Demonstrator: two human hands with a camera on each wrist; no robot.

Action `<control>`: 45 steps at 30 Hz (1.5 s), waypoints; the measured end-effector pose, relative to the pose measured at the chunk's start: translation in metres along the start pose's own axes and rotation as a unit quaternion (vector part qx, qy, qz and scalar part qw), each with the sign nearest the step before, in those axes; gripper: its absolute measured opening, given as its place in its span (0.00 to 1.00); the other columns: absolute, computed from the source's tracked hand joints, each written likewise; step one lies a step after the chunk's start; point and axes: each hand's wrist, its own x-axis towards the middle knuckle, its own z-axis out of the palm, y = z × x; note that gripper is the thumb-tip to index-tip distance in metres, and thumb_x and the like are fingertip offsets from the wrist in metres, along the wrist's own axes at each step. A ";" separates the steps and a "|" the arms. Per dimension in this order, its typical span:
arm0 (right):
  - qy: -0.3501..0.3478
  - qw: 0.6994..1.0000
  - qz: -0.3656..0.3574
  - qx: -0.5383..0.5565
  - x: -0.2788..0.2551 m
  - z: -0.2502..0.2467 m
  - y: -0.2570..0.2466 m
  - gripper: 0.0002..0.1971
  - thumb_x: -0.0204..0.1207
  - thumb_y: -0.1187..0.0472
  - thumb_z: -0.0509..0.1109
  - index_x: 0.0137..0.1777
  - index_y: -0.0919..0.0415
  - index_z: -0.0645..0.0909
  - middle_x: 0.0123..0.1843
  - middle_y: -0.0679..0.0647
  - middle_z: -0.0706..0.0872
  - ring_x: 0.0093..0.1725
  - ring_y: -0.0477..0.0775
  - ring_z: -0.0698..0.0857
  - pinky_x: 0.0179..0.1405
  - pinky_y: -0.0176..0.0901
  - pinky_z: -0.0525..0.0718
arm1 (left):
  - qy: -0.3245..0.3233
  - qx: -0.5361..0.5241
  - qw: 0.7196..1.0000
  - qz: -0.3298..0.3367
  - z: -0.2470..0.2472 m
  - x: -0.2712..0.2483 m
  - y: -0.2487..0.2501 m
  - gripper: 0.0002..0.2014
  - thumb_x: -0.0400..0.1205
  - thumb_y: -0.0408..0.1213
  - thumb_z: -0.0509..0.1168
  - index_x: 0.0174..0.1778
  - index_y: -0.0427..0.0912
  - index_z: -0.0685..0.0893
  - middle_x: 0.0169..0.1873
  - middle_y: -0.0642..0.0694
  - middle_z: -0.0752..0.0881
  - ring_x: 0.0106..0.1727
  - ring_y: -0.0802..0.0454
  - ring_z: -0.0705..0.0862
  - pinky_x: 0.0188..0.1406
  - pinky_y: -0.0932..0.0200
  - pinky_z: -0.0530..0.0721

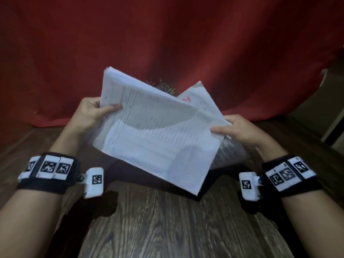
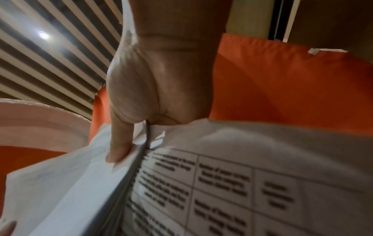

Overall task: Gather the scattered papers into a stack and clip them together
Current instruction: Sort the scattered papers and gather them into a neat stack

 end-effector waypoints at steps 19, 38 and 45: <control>-0.119 0.968 -0.096 -0.198 0.029 0.020 -0.115 0.25 0.83 0.38 0.65 0.64 0.57 0.89 0.60 0.52 0.93 0.63 0.54 0.90 0.65 0.48 0.86 | -0.025 -0.110 0.994 0.016 0.026 0.000 -0.002 0.07 0.84 0.18 0.66 0.51 0.28 0.89 0.47 0.44 0.96 0.51 0.46 0.96 0.47 0.52 0.94; 0.177 0.960 -0.103 0.191 0.027 0.049 0.018 0.23 0.75 0.72 0.79 0.69 0.64 0.82 0.62 0.59 0.93 0.61 0.58 0.93 0.59 0.52 0.91 | 0.070 -0.140 0.988 0.000 -0.002 -0.001 -0.028 0.11 0.87 0.21 0.65 0.56 0.35 0.91 0.48 0.50 0.97 0.52 0.52 0.96 0.55 0.50 0.95; 0.270 0.940 -0.140 0.155 0.031 0.053 0.015 0.15 0.81 0.67 0.76 0.60 0.47 0.83 0.56 0.50 0.93 0.56 0.54 0.93 0.56 0.58 0.93 | 0.127 -0.154 0.980 0.017 0.028 -0.004 -0.050 0.08 0.84 0.30 0.75 0.58 0.36 0.92 0.53 0.43 0.96 0.58 0.41 0.95 0.51 0.46 0.95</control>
